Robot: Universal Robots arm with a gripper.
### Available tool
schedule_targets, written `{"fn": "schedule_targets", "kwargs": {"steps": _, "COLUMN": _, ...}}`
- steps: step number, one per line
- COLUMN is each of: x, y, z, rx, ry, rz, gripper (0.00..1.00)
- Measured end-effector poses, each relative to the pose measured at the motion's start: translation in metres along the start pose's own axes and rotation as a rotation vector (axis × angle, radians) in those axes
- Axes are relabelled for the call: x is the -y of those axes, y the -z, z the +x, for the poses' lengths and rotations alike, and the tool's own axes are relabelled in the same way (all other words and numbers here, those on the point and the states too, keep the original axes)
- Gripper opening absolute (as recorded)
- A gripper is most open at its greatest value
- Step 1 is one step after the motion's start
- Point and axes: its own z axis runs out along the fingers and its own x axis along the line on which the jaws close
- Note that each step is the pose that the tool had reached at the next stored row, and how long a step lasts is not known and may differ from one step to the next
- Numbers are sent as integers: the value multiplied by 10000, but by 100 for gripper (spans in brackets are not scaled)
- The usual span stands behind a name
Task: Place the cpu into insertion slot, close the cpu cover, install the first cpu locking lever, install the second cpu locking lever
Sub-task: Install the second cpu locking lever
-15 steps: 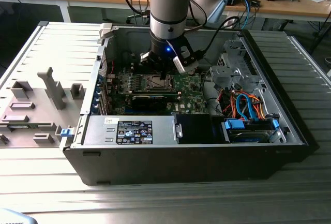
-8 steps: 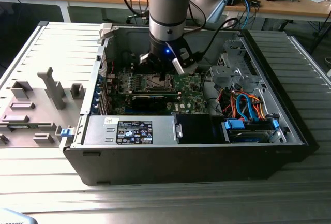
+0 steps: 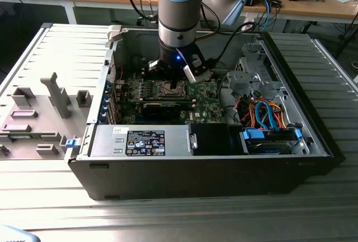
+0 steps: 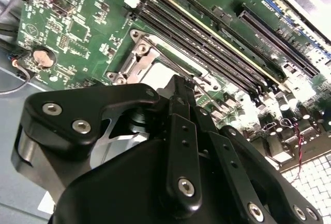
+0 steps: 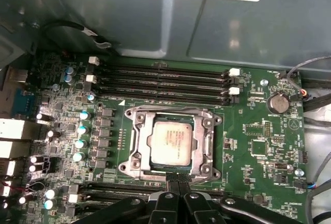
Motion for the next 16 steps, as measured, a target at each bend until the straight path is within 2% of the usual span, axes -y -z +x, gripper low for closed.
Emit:
{"fn": "schedule_targets", "kwargs": {"steps": 3, "x": 9, "y": -5, "z": 53, "rx": 0, "ry": 0, "rz": 1, "gripper": 11}}
{"fn": "schedule_targets", "kwargs": {"steps": 8, "x": 78, "y": -5, "z": 104, "rx": 2, "ry": -1, "rz": -14, "gripper": 11}}
{"fn": "schedule_targets", "kwargs": {"steps": 11, "x": 90, "y": -18, "z": 172, "rx": 9, "ry": -2, "rz": -100, "gripper": 11}}
{"fn": "schedule_targets", "kwargs": {"steps": 12, "x": 92, "y": -33, "z": 248, "rx": 15, "ry": -2, "rz": -163, "gripper": 11}}
{"fn": "schedule_targets", "kwargs": {"steps": 16, "x": 118, "y": -82, "z": 320, "rx": 18, "ry": -4, "rz": -199, "gripper": 11}}
